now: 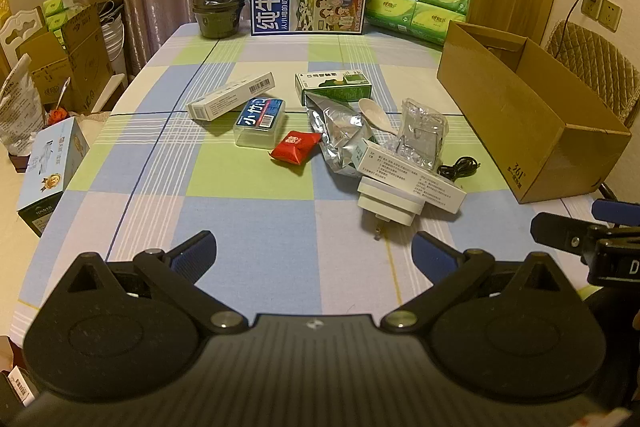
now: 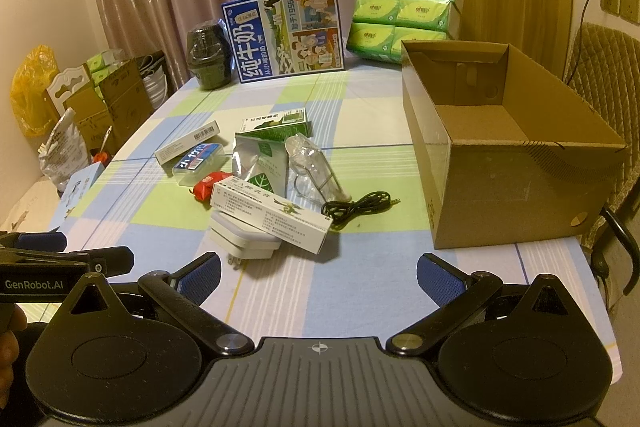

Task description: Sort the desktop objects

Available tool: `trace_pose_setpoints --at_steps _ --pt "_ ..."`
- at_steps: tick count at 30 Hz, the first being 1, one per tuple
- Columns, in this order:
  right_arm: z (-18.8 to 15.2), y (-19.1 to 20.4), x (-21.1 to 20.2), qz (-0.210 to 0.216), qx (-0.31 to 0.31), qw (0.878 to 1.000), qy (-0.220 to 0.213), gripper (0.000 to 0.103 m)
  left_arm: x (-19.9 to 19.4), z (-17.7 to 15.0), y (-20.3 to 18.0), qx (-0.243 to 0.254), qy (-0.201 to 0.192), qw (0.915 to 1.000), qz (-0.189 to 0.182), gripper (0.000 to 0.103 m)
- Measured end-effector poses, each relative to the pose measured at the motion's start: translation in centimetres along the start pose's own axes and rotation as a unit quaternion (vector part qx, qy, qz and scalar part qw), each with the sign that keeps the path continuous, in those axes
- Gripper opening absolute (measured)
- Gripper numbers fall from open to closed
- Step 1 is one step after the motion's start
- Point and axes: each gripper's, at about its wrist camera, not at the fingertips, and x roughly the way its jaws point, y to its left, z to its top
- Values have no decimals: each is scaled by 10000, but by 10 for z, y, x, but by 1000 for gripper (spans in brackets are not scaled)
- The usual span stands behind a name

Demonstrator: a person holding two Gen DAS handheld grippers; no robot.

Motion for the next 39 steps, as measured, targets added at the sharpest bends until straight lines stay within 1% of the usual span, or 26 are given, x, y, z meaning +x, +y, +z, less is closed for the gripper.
trace_pose_setpoints --at_steps 12,17,27,30,34,36,39 --pt "0 0 1 -3 -7 10000 -1 101 0 0 0 -23 1 10000 25 102" --pt "0 0 1 -4 -9 10000 1 101 0 0 0 -119 -1 9999 123 102" --pt "1 1 -1 -11 -2 10000 -5 101 1 -3 -4 -88 -25 9999 138 102" --pt "2 -2 1 56 78 9999 92 101 0 -2 -5 -53 -30 9999 139 102" --pt "4 -9 3 177 150 9996 131 101 1 1 -3 2 98 10000 -17 102" --pt "6 -11 3 153 92 9997 148 101 2 1 -1 27 161 9998 -110 102" --pt "7 -16 -4 255 -27 9997 -17 101 5 3 -1 264 270 9988 -326 102"
